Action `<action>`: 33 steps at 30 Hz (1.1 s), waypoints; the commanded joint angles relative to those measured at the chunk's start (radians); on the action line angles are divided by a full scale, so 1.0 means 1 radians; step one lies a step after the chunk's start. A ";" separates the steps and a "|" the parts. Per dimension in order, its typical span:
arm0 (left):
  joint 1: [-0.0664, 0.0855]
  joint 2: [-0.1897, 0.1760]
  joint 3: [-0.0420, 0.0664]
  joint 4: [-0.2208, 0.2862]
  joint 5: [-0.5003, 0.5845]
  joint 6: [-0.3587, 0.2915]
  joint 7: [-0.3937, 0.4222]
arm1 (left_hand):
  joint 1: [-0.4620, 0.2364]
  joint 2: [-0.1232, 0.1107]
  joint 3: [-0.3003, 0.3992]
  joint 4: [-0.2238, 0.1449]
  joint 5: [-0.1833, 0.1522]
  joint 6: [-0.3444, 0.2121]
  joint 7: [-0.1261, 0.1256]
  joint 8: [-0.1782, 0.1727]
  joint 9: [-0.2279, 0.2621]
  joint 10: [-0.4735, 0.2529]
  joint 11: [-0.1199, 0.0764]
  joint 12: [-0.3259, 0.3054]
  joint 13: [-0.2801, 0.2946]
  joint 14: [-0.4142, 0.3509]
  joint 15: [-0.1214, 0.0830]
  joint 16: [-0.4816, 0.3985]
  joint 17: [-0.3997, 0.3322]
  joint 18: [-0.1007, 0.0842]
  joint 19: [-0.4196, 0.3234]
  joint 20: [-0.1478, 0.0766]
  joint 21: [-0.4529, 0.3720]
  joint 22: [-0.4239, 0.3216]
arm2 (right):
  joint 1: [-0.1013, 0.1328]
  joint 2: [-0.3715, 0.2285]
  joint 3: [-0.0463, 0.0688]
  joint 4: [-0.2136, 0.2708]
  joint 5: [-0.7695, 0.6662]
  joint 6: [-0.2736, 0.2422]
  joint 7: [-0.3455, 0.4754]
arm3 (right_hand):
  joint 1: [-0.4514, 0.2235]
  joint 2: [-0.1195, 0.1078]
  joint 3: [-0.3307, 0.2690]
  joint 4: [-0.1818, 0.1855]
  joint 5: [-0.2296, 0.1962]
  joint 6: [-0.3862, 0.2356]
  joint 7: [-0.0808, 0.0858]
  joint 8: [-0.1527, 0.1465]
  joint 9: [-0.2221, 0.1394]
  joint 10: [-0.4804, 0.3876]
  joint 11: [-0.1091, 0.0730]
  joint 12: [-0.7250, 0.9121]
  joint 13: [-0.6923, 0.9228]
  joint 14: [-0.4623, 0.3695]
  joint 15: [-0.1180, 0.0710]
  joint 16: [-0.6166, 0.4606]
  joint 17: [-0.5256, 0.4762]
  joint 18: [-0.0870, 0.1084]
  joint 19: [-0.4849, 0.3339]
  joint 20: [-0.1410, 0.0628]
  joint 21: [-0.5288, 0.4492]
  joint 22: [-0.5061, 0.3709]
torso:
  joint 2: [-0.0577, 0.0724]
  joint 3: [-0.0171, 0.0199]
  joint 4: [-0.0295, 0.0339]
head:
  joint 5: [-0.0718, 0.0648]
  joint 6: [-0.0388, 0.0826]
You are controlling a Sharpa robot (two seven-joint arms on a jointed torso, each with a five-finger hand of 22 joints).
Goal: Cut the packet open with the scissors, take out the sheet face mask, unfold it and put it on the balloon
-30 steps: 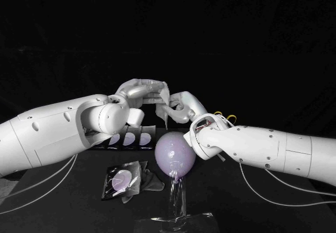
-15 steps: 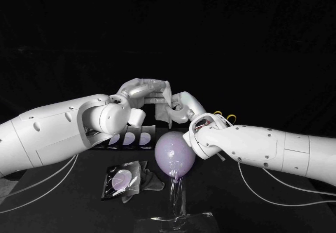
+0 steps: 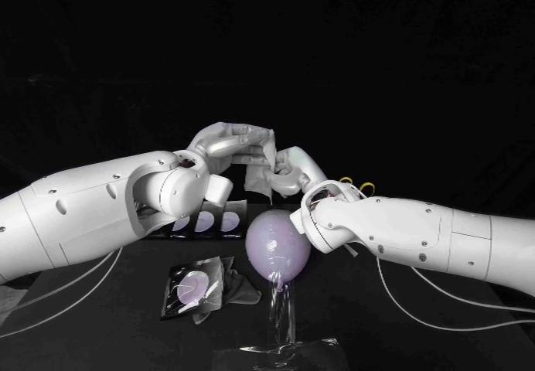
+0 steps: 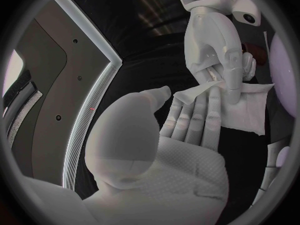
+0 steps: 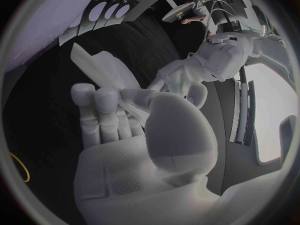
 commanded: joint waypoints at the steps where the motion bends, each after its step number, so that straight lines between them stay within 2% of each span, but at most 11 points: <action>1: 0.001 0.008 0.002 -0.012 -0.062 0.018 0.038 | -0.004 -0.007 -0.004 -0.001 0.005 0.006 0.074 -0.005 -0.001 -0.007 0.001 0.000 0.001 -0.006 0.001 0.001 -0.002 0.017 -0.008 0.000 -0.007 0.000 | 0.000 -0.002 0.000 0.003 0.123 0.095 0.102 | -0.001 0.027 0.032 -0.013 -0.040 0.014 -0.002 0.007 0.002 0.029 -0.011 -0.010 0.001 -0.015 -0.006 -0.012 -0.013 0.013 -0.019 0.002 0.005 0.018 | 0.000 -0.0001 -0.0001 | 0.000 0.001; 5: 0.001 0.017 0.002 -0.035 -0.078 0.018 0.037 | -0.003 -0.007 -0.007 0.000 0.005 0.013 0.073 -0.006 -0.003 -0.006 0.000 0.001 0.002 -0.005 0.001 0.003 -0.002 0.016 -0.012 0.000 -0.009 0.001 | 0.001 -0.016 0.000 0.012 0.204 0.159 0.151 | -0.016 0.033 0.050 -0.027 -0.068 0.021 -0.002 0.009 0.003 0.040 -0.011 -0.021 0.001 -0.065 -0.005 -0.060 -0.076 0.027 -0.079 0.003 -0.060 0.009 | 0.000 -0.0004 0.0012 | 0.000 0.001; 6: 0.002 0.019 0.002 -0.040 -0.080 0.018 0.035 | -0.003 -0.008 -0.007 0.001 0.005 0.013 0.074 -0.006 -0.003 -0.005 0.000 0.002 0.002 -0.005 0.001 0.004 -0.002 0.016 -0.012 0.000 -0.010 0.001 | 0.001 -0.020 0.000 0.015 0.221 0.172 0.159 | -0.025 0.041 0.058 -0.037 -0.095 0.024 -0.001 0.008 0.003 0.046 -0.008 -0.031 0.000 -0.117 -0.001 -0.092 -0.098 0.038 -0.149 0.005 -0.124 -0.001 | 0.000 -0.0004 0.0012 | 0.000 0.002; 8: 0.002 0.024 0.002 -0.052 -0.083 0.021 0.031 | -0.004 -0.010 -0.010 0.002 0.005 0.015 0.075 -0.008 -0.004 -0.005 0.000 0.002 0.002 -0.005 0.001 0.004 -0.003 0.016 -0.013 0.000 -0.010 0.001 | 0.001 -0.027 0.000 0.022 0.259 0.200 0.177 | -0.033 0.048 0.058 -0.044 -0.115 0.026 0.001 0.008 0.004 0.052 -0.008 -0.039 0.000 -0.154 0.002 -0.118 -0.114 0.038 -0.182 0.009 -0.135 0.001 | 0.000 0.0000 0.0005 | 0.001 0.003; 11: 0.002 0.030 0.002 -0.070 -0.086 0.024 0.026 | -0.006 -0.014 -0.016 0.005 0.005 0.023 0.075 -0.009 -0.006 -0.001 0.000 0.004 0.003 -0.003 0.000 0.007 -0.003 0.016 -0.014 0.000 -0.011 0.002 | 0.001 -0.037 0.000 0.028 0.317 0.242 0.202 | -0.049 0.065 0.065 -0.047 -0.167 0.026 0.008 0.007 0.005 0.057 0.003 -0.057 -0.001 -0.283 0.023 -0.246 -0.184 0.032 -0.295 0.025 -0.208 -0.029 | 0.000 -0.0001 0.0003 | 0.000 0.003; 13: 0.002 0.033 0.002 -0.080 -0.087 0.024 0.024 | -0.006 -0.014 -0.017 0.005 0.005 0.024 0.074 -0.009 -0.007 0.000 0.000 0.004 0.003 -0.002 0.000 0.008 -0.003 0.016 -0.014 0.000 -0.011 0.002 | 0.001 -0.043 0.000 0.031 0.347 0.265 0.216 | -0.055 0.077 0.056 -0.050 -0.173 0.022 0.013 0.006 0.008 0.055 0.010 -0.063 -0.001 -0.348 0.044 -0.354 -0.250 0.028 -0.368 0.041 -0.273 -0.067 | 0.000 -0.0002 0.0011 | 0.000 0.003; 20: 0.002 0.037 0.002 -0.095 -0.089 0.030 0.022 | -0.003 -0.014 -0.021 0.008 0.005 0.034 0.072 -0.011 -0.010 0.009 -0.003 0.007 0.004 0.004 -0.003 0.012 -0.003 0.017 -0.013 0.000 -0.010 0.003 | 0.001 -0.061 0.000 0.033 0.390 0.322 0.235 | -0.060 0.106 0.023 -0.062 -0.175 0.010 0.021 0.005 0.017 0.036 0.025 -0.063 -0.003 -0.367 0.080 -0.574 -0.384 0.016 -0.477 0.074 -0.390 -0.147 | 0.000 -0.0006 0.0007 | 0.001 0.005; 28: 0.002 0.041 0.002 -0.123 -0.093 0.035 0.031 | 0.002 -0.014 -0.024 0.009 0.005 0.044 0.069 -0.013 -0.013 0.018 -0.006 0.009 0.004 0.011 -0.006 0.017 -0.003 0.018 -0.011 0.000 -0.009 0.004 | 0.002 -0.085 0.000 0.042 0.427 0.390 0.252 | -0.069 0.119 0.025 -0.061 -0.177 -0.002 0.020 0.005 0.025 0.012 0.031 -0.065 -0.004 -0.356 0.104 -0.684 -0.446 0.004 -0.601 0.106 -0.535 -0.250 | 0.001 -0.0008 0.0020 | 0.003 0.001; 29: 0.002 0.040 0.002 -0.129 -0.096 0.035 0.034 | 0.004 -0.013 -0.024 0.009 0.005 0.046 0.068 -0.014 -0.014 0.021 -0.007 0.010 0.004 0.013 -0.006 0.019 -0.003 0.018 -0.011 0.000 -0.009 0.004 | 0.002 -0.089 0.000 0.044 0.437 0.399 0.256 | -0.070 0.121 0.026 -0.061 -0.176 -0.003 0.021 0.006 0.026 0.007 0.032 -0.065 -0.004 -0.356 0.107 -0.695 -0.453 0.005 -0.617 0.112 -0.557 -0.267 | 0.001 -0.0008 0.0018 | 0.004 0.001; 30: 0.002 0.039 0.002 -0.137 -0.100 0.035 0.040 | 0.006 -0.014 -0.025 0.009 0.005 0.049 0.067 -0.015 -0.015 0.025 -0.008 0.011 0.004 0.015 -0.007 0.020 -0.003 0.018 -0.011 0.000 -0.009 0.004 | 0.002 -0.095 0.000 0.046 0.453 0.411 0.261 | -0.071 0.125 0.023 -0.062 -0.176 -0.006 0.023 0.007 0.030 -0.002 0.035 -0.063 -0.004 -0.351 0.111 -0.719 -0.467 0.016 -0.626 0.126 -0.591 -0.299 | 0.001 -0.0008 0.0013 | 0.004 0.000; 33: 0.002 0.032 0.002 -0.151 -0.105 0.035 0.052 | 0.010 -0.014 -0.028 0.010 0.005 0.054 0.064 -0.017 -0.018 0.035 -0.011 0.014 0.005 0.021 -0.010 0.025 -0.002 0.018 -0.012 0.000 -0.009 0.004 | 0.002 -0.108 0.000 0.052 0.487 0.436 0.263 | -0.072 0.125 0.019 -0.065 -0.176 -0.007 0.024 0.009 0.033 -0.012 0.037 -0.065 -0.004 -0.350 0.111 -0.732 -0.474 0.026 -0.614 0.135 -0.598 -0.311 | 0.000 -0.0010 0.0015 | 0.006 -0.002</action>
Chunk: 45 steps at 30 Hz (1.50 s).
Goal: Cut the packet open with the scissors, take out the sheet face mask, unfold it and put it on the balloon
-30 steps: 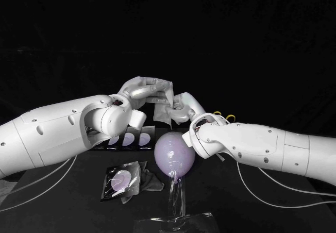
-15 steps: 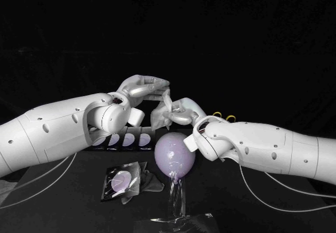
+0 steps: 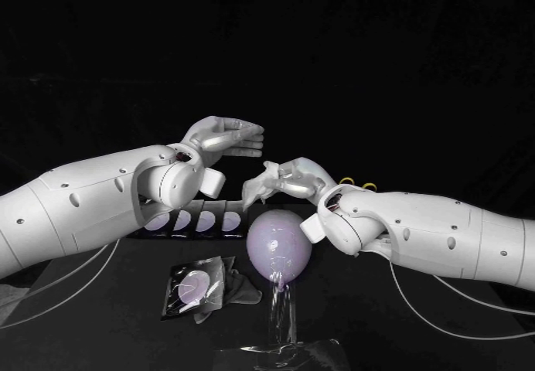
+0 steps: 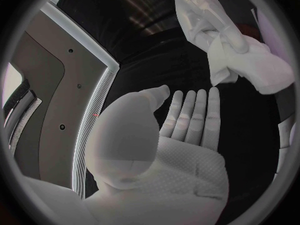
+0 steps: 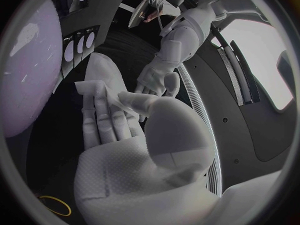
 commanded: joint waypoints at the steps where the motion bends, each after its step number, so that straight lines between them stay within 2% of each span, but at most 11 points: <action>1: 0.001 -0.006 0.002 -0.011 -0.017 0.013 0.038 | 0.009 -0.003 -0.009 0.002 0.005 0.010 0.054 -0.007 -0.003 0.010 -0.001 0.007 0.001 0.012 -0.001 0.008 0.000 0.012 0.006 0.000 0.005 0.001 | 0.001 -0.010 0.001 0.006 0.076 0.087 0.039 | 0.003 0.010 -0.006 0.000 -0.003 -0.007 -0.002 0.001 0.002 -0.010 -0.001 0.001 -0.001 0.000 0.004 -0.009 -0.005 0.010 0.009 0.007 -0.005 -0.009 | 0.000 -0.0003 0.0001 | 0.002 -0.002; 7: -0.004 -0.046 -0.001 -0.021 -0.038 0.003 0.064 | 0.009 -0.019 -0.024 0.008 0.005 0.018 0.043 -0.015 -0.010 0.042 -0.012 0.019 0.003 0.041 -0.013 0.030 0.005 0.015 0.014 -0.001 0.011 0.003 | 0.001 -0.040 0.001 0.021 0.139 0.116 0.048 | 0.009 0.019 -0.033 -0.012 -0.004 -0.011 -0.002 0.003 0.006 -0.022 0.000 0.003 -0.001 0.017 0.000 -0.029 -0.018 0.023 0.075 0.009 0.020 -0.005 | 0.000 0.0004 -0.0008 | 0.002 -0.004; 12: -0.027 -0.096 -0.014 -0.007 -0.047 -0.008 0.075 | -0.016 -0.046 -0.060 0.028 0.004 0.008 0.032 -0.027 -0.018 0.046 -0.018 0.019 0.001 0.050 -0.018 0.043 0.008 0.014 0.014 0.000 0.011 0.003 | 0.001 -0.055 0.001 0.030 0.186 0.130 0.068 | 0.009 0.020 -0.036 -0.013 -0.004 -0.011 -0.002 0.004 0.006 -0.021 0.000 0.003 -0.001 0.022 0.000 -0.029 -0.019 0.023 0.077 0.008 0.021 -0.005 | -0.001 0.0007 0.0009 | -0.002 -0.004; 20: -0.113 -0.165 -0.026 0.029 -0.064 -0.007 0.093 | -0.029 -0.072 -0.144 0.062 0.005 0.002 0.041 -0.036 -0.026 0.039 -0.014 0.012 0.001 0.027 -0.013 0.046 0.003 0.000 -0.017 0.001 -0.006 -0.002 | 0.002 -0.073 0.001 0.038 0.319 0.134 0.112 | 0.009 0.023 -0.041 -0.014 -0.004 -0.013 -0.002 0.003 0.006 -0.021 0.000 0.003 -0.001 0.032 -0.002 -0.030 -0.020 0.022 0.075 0.007 0.018 -0.006 | 0.000 -0.0014 -0.0002 | -0.011 0.000; 26: -0.151 -0.184 -0.034 0.061 -0.130 0.024 0.094 | -0.015 -0.075 -0.185 0.070 0.004 0.035 0.041 -0.018 -0.022 0.045 -0.012 0.015 0.001 0.015 -0.010 0.045 0.000 -0.014 -0.041 0.002 -0.019 -0.002 | 0.002 -0.080 0.001 0.040 0.361 0.129 0.131 | 0.009 0.025 -0.044 -0.014 -0.004 -0.013 -0.003 0.003 0.007 -0.020 -0.001 0.003 -0.001 0.039 -0.003 -0.030 -0.021 0.022 0.074 0.007 0.016 -0.007 | 0.000 -0.0007 0.0009 | -0.011 0.000; 31: -0.163 -0.185 -0.037 0.085 -0.206 0.050 0.094 | -0.008 -0.076 -0.229 0.085 0.004 0.051 0.027 -0.010 -0.022 0.056 -0.019 0.020 0.002 -0.011 -0.009 0.035 -0.008 -0.033 -0.084 0.002 -0.036 -0.004 | 0.002 -0.081 0.001 0.042 0.376 0.127 0.140 | 0.009 0.025 -0.045 -0.014 -0.003 -0.013 -0.004 0.003 0.007 -0.020 -0.001 0.003 -0.001 0.041 -0.003 -0.030 -0.021 0.022 0.075 0.007 0.016 -0.008 | -0.001 0.0006 -0.0007 | -0.007 0.003; 36: -0.167 -0.173 -0.038 0.100 -0.262 0.076 0.098 | 0.004 -0.076 -0.283 0.101 0.004 0.056 0.020 -0.012 -0.026 0.062 -0.022 0.019 0.001 -0.031 -0.006 0.024 -0.017 -0.055 -0.197 0.003 -0.050 -0.011 | 0.002 -0.079 0.001 0.043 0.381 0.126 0.144 | 0.009 0.025 -0.046 -0.014 -0.003 -0.013 -0.004 0.003 0.007 -0.020 -0.001 0.003 -0.001 0.042 -0.003 -0.030 -0.021 0.022 0.075 0.007 0.016 -0.008 | 0.000 0.0010 -0.0020 | -0.007 0.006; 39: -0.168 -0.163 -0.038 0.104 -0.286 0.086 0.099 | 0.028 -0.055 -0.357 0.125 0.003 0.049 0.016 -0.020 -0.032 0.054 -0.015 0.010 0.001 -0.049 -0.003 0.011 -0.026 -0.078 -0.241 0.002 -0.050 -0.012 | 0.002 -0.078 0.001 0.043 0.382 0.126 0.144 | 0.009 0.025 -0.046 -0.014 -0.003 -0.013 -0.004 0.003 0.007 -0.020 -0.001 0.003 -0.001 0.042 -0.003 -0.030 -0.021 0.022 0.075 0.007 0.016 -0.008 | 0.000 0.0009 -0.0015 | -0.008 0.007; 42: -0.168 -0.151 -0.038 0.106 -0.299 0.093 0.105 | 0.046 -0.042 -0.427 0.141 0.003 0.029 -0.009 -0.035 -0.039 0.035 -0.011 -0.003 -0.001 -0.063 0.007 0.000 -0.033 -0.085 -0.260 0.001 -0.051 -0.013 | 0.002 -0.077 0.001 0.043 0.382 0.123 0.143 | 0.009 0.025 -0.047 -0.014 -0.003 -0.013 -0.004 0.004 0.007 -0.020 -0.001 0.003 -0.001 0.043 -0.003 -0.030 -0.021 0.022 0.075 0.006 0.015 -0.008 | 0.000 0.0006 -0.0021 | -0.010 0.009; 44: -0.169 -0.143 -0.038 0.107 -0.304 0.099 0.110 | 0.056 -0.027 -0.491 0.145 0.003 -0.001 -0.063 -0.056 -0.048 0.007 -0.011 -0.009 -0.002 -0.098 0.017 -0.015 -0.045 -0.087 -0.291 0.000 -0.055 -0.016 | 0.002 -0.076 0.001 0.042 0.382 0.121 0.142 | 0.009 0.025 -0.048 -0.015 -0.003 -0.013 -0.004 0.004 0.007 -0.020 -0.001 0.003 -0.001 0.044 -0.004 -0.031 -0.022 0.022 0.075 0.006 0.015 -0.008 | 0.000 0.0003 -0.0023 | -0.011 0.008; 45: -0.169 -0.140 -0.038 0.109 -0.306 0.101 0.112 | 0.056 -0.027 -0.491 0.145 0.003 -0.001 -0.063 -0.056 -0.048 0.007 -0.011 -0.009 -0.002 -0.098 0.017 -0.015 -0.045 -0.087 -0.291 0.000 -0.055 -0.016 | 0.002 -0.075 0.001 0.041 0.382 0.120 0.142 | 0.009 0.025 -0.049 -0.016 -0.003 -0.013 -0.003 0.004 0.007 -0.020 -0.001 0.003 -0.001 0.045 -0.004 -0.031 -0.022 0.022 0.075 0.006 0.015 -0.008 | 0.001 0.0001 -0.0023 | -0.011 0.007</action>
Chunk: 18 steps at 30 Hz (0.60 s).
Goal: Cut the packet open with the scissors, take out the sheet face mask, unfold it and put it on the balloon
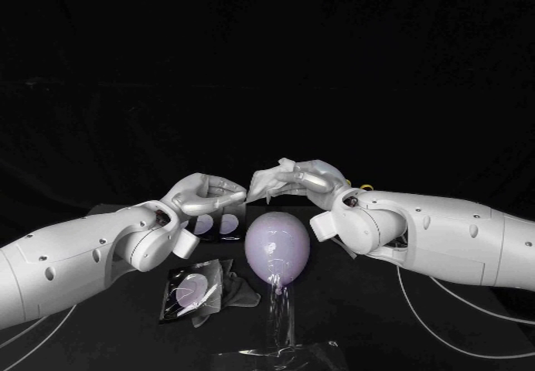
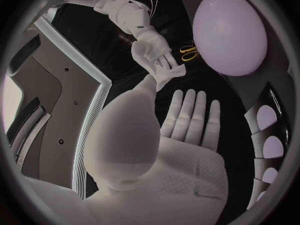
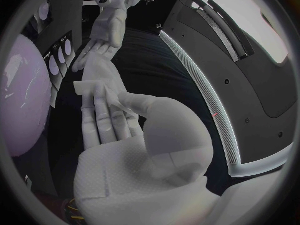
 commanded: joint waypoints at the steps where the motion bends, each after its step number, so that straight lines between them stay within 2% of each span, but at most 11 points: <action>1: 0.000 0.010 0.001 0.007 -0.051 0.042 0.031 | 0.016 0.023 -0.076 0.001 0.003 -0.003 -0.019 -0.009 -0.003 -0.024 -0.019 -0.002 0.000 -0.040 0.014 -0.009 -0.015 -0.013 -0.034 -0.002 -0.005 -0.002 | 0.001 0.002 0.001 0.000 0.007 0.012 0.020 | -0.001 0.007 -0.007 0.001 -0.003 -0.006 -0.003 0.004 0.001 -0.001 -0.004 0.003 -0.001 0.007 0.002 -0.006 -0.001 0.012 0.005 0.001 0.001 -0.001 | 0.001 -0.0009 -0.0010 | -0.002 0.000; 6: 0.000 0.019 0.001 0.011 -0.054 0.041 0.033 | 0.036 0.043 -0.123 0.002 0.003 0.000 -0.009 -0.014 -0.004 -0.031 -0.028 -0.001 0.000 -0.042 0.016 -0.008 -0.019 -0.010 -0.046 -0.001 -0.003 -0.002 | 0.001 0.003 0.001 -0.002 0.005 0.010 0.020 | -0.001 0.006 -0.008 0.000 -0.003 -0.005 -0.003 0.004 0.002 -0.001 -0.004 0.003 -0.001 0.008 0.002 -0.006 -0.001 0.012 0.005 0.001 0.000 -0.001 | 0.001 -0.0004 0.0011 | -0.007 -0.006; 9: -0.001 0.024 0.001 0.011 -0.055 0.039 0.032 | 0.048 0.050 -0.136 0.002 0.003 0.002 0.003 -0.015 -0.005 -0.035 -0.030 -0.002 0.000 -0.038 0.014 -0.007 -0.020 -0.010 -0.049 0.000 -0.003 -0.001 | 0.001 0.004 0.001 -0.004 0.004 0.010 0.019 | -0.001 0.006 -0.009 0.000 -0.003 -0.005 -0.002 0.005 0.002 -0.001 -0.004 0.003 -0.001 0.009 0.002 -0.006 -0.002 0.012 0.005 0.001 0.000 -0.002 | 0.000 -0.0004 0.0004 | -0.005 -0.006; 11: -0.001 0.026 0.001 0.011 -0.057 0.035 0.029 | 0.051 0.053 -0.140 0.002 0.003 0.003 0.007 -0.015 -0.005 -0.036 -0.029 -0.002 0.000 -0.035 0.012 -0.006 -0.020 -0.010 -0.049 0.000 -0.002 -0.001 | 0.001 0.005 0.001 -0.004 0.004 0.010 0.019 | -0.001 0.006 -0.009 0.000 -0.003 -0.005 -0.002 0.005 0.002 -0.001 -0.004 0.003 -0.001 0.009 0.002 -0.006 -0.002 0.012 0.005 0.001 0.000 -0.002 | 0.000 -0.0006 0.0003 | -0.005 -0.006; 12: -0.001 0.028 0.001 0.010 -0.058 0.032 0.027 | 0.061 0.060 -0.145 0.001 0.003 0.005 0.020 -0.016 -0.005 -0.037 -0.025 -0.001 0.000 -0.027 0.006 -0.004 -0.019 -0.008 -0.043 0.000 -0.001 0.000 | 0.001 0.005 0.001 -0.003 0.003 0.011 0.019 | -0.001 0.006 -0.009 0.000 -0.003 -0.005 -0.002 0.005 0.002 -0.001 -0.004 0.003 -0.001 0.009 0.002 -0.006 -0.002 0.012 0.005 0.001 0.000 -0.002 | 0.000 -0.0008 0.0005 | -0.005 -0.006; 13: 0.000 0.030 0.001 0.010 -0.058 0.030 0.026 | 0.063 0.062 -0.146 0.001 0.003 0.006 0.022 -0.016 -0.005 -0.036 -0.024 -0.001 0.000 -0.025 0.005 -0.004 -0.019 -0.007 -0.042 -0.001 0.000 0.000 | 0.001 0.005 0.001 -0.002 0.003 0.011 0.019 | -0.001 0.006 -0.010 -0.001 -0.002 -0.005 -0.002 0.005 0.002 -0.001 -0.004 0.004 -0.001 0.009 0.001 -0.007 -0.002 0.012 0.005 0.001 0.000 -0.002 | 0.000 -0.0008 0.0008 | -0.005 -0.007; 15: 0.000 0.033 0.001 0.008 -0.059 0.029 0.023 | 0.077 0.077 -0.147 -0.002 0.003 0.012 0.034 -0.015 -0.004 -0.032 -0.016 0.001 0.001 -0.007 -0.002 -0.001 -0.016 -0.004 -0.032 -0.001 0.003 0.001 | 0.001 0.005 0.001 -0.001 0.002 0.012 0.018 | -0.001 0.006 -0.010 -0.001 -0.002 -0.005 -0.002 0.005 0.002 -0.001 -0.004 0.004 -0.001 0.009 0.001 -0.007 -0.002 0.012 0.005 0.001 0.000 -0.002 | 0.000 -0.0009 0.0010 | -0.004 -0.006; 18: 0.000 0.037 0.002 0.008 -0.053 0.022 0.024 | 0.129 0.112 -0.131 -0.014 0.003 0.032 0.032 -0.008 -0.002 -0.017 -0.013 0.006 0.002 0.019 -0.009 0.007 -0.013 0.003 -0.014 -0.001 0.008 0.004 | 0.001 0.005 0.001 0.000 0.001 0.013 0.016 | -0.001 0.006 -0.010 -0.002 -0.002 -0.004 -0.002 0.005 0.002 0.000 -0.004 0.004 -0.001 0.010 0.001 -0.007 -0.002 0.012 0.004 0.001 -0.001 -0.002 | 0.000 -0.0011 0.0008 | -0.004 -0.007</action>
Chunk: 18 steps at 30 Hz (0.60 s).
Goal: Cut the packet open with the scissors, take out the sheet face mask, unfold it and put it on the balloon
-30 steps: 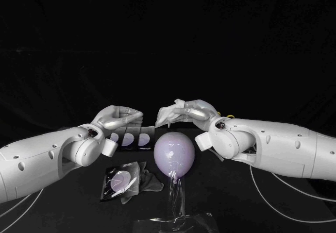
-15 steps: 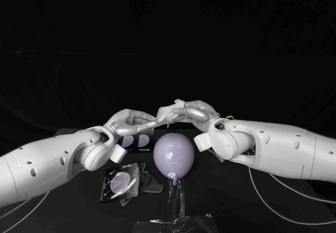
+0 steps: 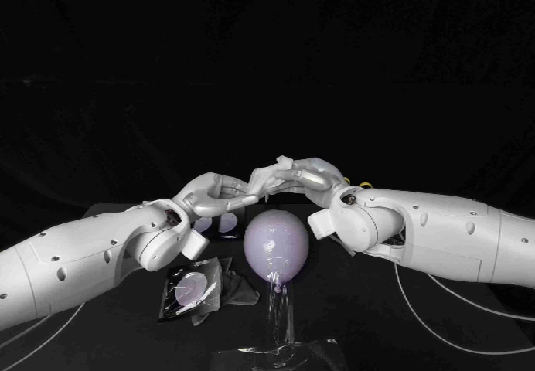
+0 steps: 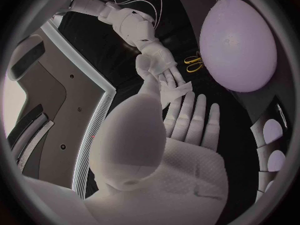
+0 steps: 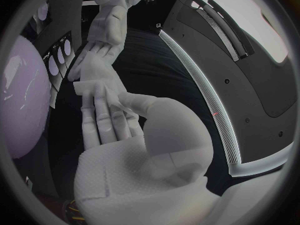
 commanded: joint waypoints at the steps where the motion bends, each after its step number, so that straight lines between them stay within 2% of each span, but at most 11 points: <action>1: 0.000 0.006 0.001 0.001 -0.001 -0.003 0.013 | 0.024 0.011 0.006 -0.010 0.003 0.010 -0.002 0.001 0.001 0.009 0.002 0.006 0.002 0.009 -0.003 0.004 0.002 0.003 0.007 0.000 0.005 0.002 | 0.001 0.001 0.001 0.002 -0.004 0.014 0.013 | -0.001 0.006 -0.005 -0.001 -0.002 -0.004 -0.002 0.005 0.001 0.000 -0.005 0.004 -0.001 0.007 -0.002 -0.005 -0.001 0.014 0.004 0.001 -0.001 -0.001 | 0.000 -0.0005 0.0004 | 0.001 -0.001; 2: 0.000 0.007 0.001 0.001 0.005 -0.009 0.016 | 0.081 0.050 0.038 -0.027 0.004 0.034 -0.018 0.010 0.004 0.034 0.002 0.016 0.005 0.028 -0.009 0.013 0.004 0.006 0.022 0.001 0.009 0.003 | 0.001 0.001 0.001 0.002 -0.005 0.015 0.012 | -0.001 0.006 -0.005 -0.001 -0.002 -0.004 -0.002 0.005 0.001 0.000 -0.005 0.004 -0.001 0.007 -0.002 -0.005 -0.001 0.014 0.004 0.001 -0.001 -0.001 | -0.001 -0.0006 0.0005 | 0.001 -0.001; 4: 0.000 0.010 0.002 0.001 0.020 -0.025 0.022 | 0.112 0.080 0.062 -0.032 0.004 0.053 -0.026 0.016 0.005 0.056 0.003 0.024 0.007 0.049 -0.014 0.024 0.008 0.008 0.033 0.001 0.012 0.005 | 0.001 0.002 0.001 0.002 -0.005 0.016 0.009 | -0.001 0.006 -0.005 -0.002 -0.002 -0.004 -0.002 0.005 0.001 0.000 -0.005 0.004 -0.001 0.007 -0.002 -0.005 -0.001 0.013 0.004 0.001 -0.001 -0.001 | -0.001 -0.0007 0.0011 | 0.002 0.000; 5: 0.000 0.010 0.002 0.001 0.027 -0.033 0.025 | 0.135 0.105 0.086 -0.034 0.004 0.073 -0.029 0.022 0.006 0.080 -0.001 0.032 0.008 0.076 -0.022 0.038 0.013 0.008 0.052 0.002 0.017 0.007 | 0.001 0.002 0.001 0.002 -0.006 0.017 0.008 | 0.000 0.006 -0.005 -0.002 -0.002 -0.004 -0.001 0.005 0.001 0.000 -0.005 0.004 -0.001 0.008 -0.003 -0.005 -0.001 0.014 0.004 0.001 -0.001 -0.001 | -0.001 -0.0007 0.0014 | 0.002 0.000; 6: 0.000 0.011 0.002 0.002 0.036 -0.045 0.029 | 0.148 0.115 0.101 -0.032 0.004 0.083 -0.026 0.023 0.006 0.093 -0.008 0.034 0.007 0.099 -0.031 0.050 0.018 0.009 0.092 0.002 0.026 0.012 | 0.001 0.001 0.001 0.002 -0.006 0.018 0.006 | 0.000 0.006 -0.005 -0.002 -0.002 -0.004 -0.001 0.005 0.001 0.000 -0.005 0.004 -0.001 0.008 -0.003 -0.005 -0.001 0.014 0.004 0.001 -0.001 -0.001 | 0.000 -0.0005 0.0011 | 0.002 0.000; 7: 0.000 0.012 0.002 0.002 0.045 -0.058 0.032 | 0.148 0.115 0.101 -0.032 0.004 0.083 -0.026 0.023 0.006 0.093 -0.008 0.034 0.007 0.099 -0.031 0.050 0.018 0.009 0.092 0.002 0.026 0.012 | 0.001 0.001 0.001 0.002 -0.006 0.019 0.005 | 0.000 0.007 -0.006 -0.003 -0.002 -0.003 -0.001 0.006 0.001 0.001 -0.005 0.004 -0.001 0.010 -0.003 -0.005 -0.002 0.014 0.004 0.001 -0.001 -0.002 | 0.000 -0.0006 0.0008 | 0.003 0.000; 8: 0.000 0.013 0.002 0.002 0.051 -0.069 0.033 | 0.161 0.124 0.118 -0.029 0.004 0.095 -0.025 0.026 0.006 0.106 -0.017 0.035 0.005 0.132 -0.042 0.068 0.026 0.020 0.203 -0.001 0.053 0.026 | 0.001 0.001 0.001 0.002 -0.006 0.021 0.003 | 0.000 0.007 -0.007 -0.004 -0.002 -0.003 -0.001 0.006 0.001 0.002 -0.005 0.004 -0.001 0.013 -0.003 -0.005 -0.002 0.014 0.004 0.001 -0.002 -0.002 | 0.000 -0.0005 0.0006 | 0.003 0.001; 10: 0.000 0.014 0.002 0.002 0.062 -0.093 0.036 | 0.198 0.134 0.170 -0.029 0.003 0.122 -0.021 0.038 0.012 0.145 -0.038 0.038 0.002 0.198 -0.068 0.104 0.043 0.051 0.263 -0.008 0.086 0.038 | 0.001 0.001 0.000 0.003 -0.006 0.025 0.001 | 0.001 0.008 -0.009 -0.004 -0.002 -0.002 -0.001 0.006 0.001 0.003 -0.005 0.004 -0.001 0.018 -0.004 -0.005 -0.002 0.014 0.005 0.000 -0.002 -0.002 | 0.000 -0.0006 0.0007 | 0.004 0.001; 12: 0.000 0.015 0.002 0.002 0.070 -0.117 0.037 | 0.214 0.131 0.203 -0.028 0.002 0.137 -0.026 0.047 0.017 0.176 -0.048 0.042 0.003 0.224 -0.078 0.119 0.051 0.065 0.284 -0.009 0.098 0.042 | 0.001 0.000 0.000 0.004 -0.007 0.028 -0.001 | 0.001 0.009 -0.011 -0.005 -0.002 -0.002 -0.001 0.007 0.002 0.003 -0.005 0.004 -0.001 0.021 -0.005 -0.005 -0.002 0.014 0.005 0.000 -0.003 -0.002 | 0.000 -0.0003 0.0010 | 0.005 0.000; 14: 0.000 0.015 0.002 0.002 0.073 -0.128 0.038 | 0.224 0.134 0.219 -0.032 0.004 0.146 -0.029 0.053 0.020 0.191 -0.055 0.046 0.004 0.234 -0.083 0.125 0.053 0.070 0.290 -0.010 0.102 0.043 | 0.001 0.000 0.000 0.005 -0.007 0.030 -0.002 | 0.001 0.009 -0.011 -0.005 -0.002 -0.001 -0.001 0.007 0.002 0.004 -0.005 0.004 -0.001 0.024 -0.005 -0.004 -0.002 0.014 0.005 0.000 -0.003 -0.003 | 0.000 -0.0002 0.0009 | 0.005 0.000; 18: 0.000 0.014 0.002 0.004 0.081 -0.142 0.040 | 0.225 0.103 0.298 -0.015 0.004 0.163 -0.033 0.070 0.035 0.235 -0.066 0.042 0.001 0.264 -0.097 0.146 0.068 0.086 0.308 -0.009 0.116 0.048 | 0.001 -0.002 0.000 0.004 -0.009 0.031 -0.004 | 0.002 0.010 -0.014 -0.007 -0.002 0.000 -0.001 0.007 0.002 0.006 -0.006 0.004 -0.001 0.031 -0.007 -0.004 -0.003 0.014 0.005 -0.001 -0.005 -0.004 | 0.000 0.0000 0.0000 | 0.005 0.000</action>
